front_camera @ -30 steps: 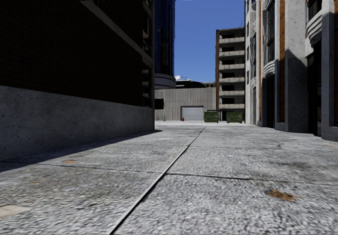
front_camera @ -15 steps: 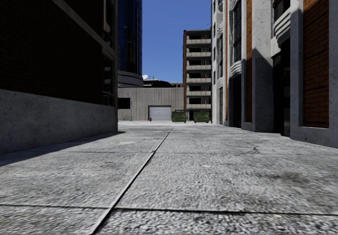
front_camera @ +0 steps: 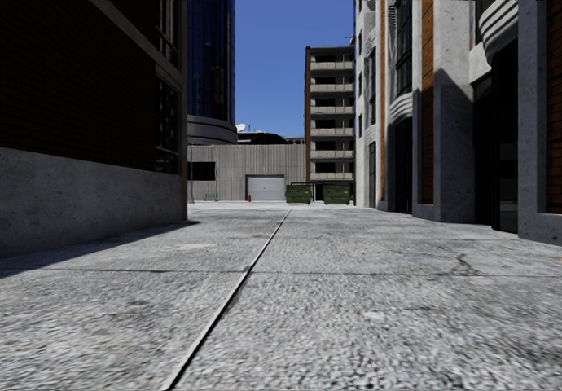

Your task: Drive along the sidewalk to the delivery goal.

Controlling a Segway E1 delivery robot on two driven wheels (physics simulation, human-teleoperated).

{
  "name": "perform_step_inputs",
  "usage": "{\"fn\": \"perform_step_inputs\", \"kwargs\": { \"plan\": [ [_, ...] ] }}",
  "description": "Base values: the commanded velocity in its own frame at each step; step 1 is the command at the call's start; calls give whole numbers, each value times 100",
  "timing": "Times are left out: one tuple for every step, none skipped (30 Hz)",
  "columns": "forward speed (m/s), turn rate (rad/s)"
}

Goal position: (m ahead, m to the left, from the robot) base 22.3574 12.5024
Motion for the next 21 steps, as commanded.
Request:
{"fn": "perform_step_inputs", "kwargs": {
  "plan": [
    [200, 0],
    [200, 0],
    [200, 0],
    [200, 0],
    [200, 0],
    [200, 0],
    [200, 0],
    [200, 0],
    [200, 0],
    [200, 0],
    [200, 0],
    [200, 0],
    [200, 0],
    [200, 0],
    [200, 0],
    [200, 0],
    [200, 0],
    [200, 0],
    [200, 0],
    [200, 0],
    [200, 0]
  ]
}}
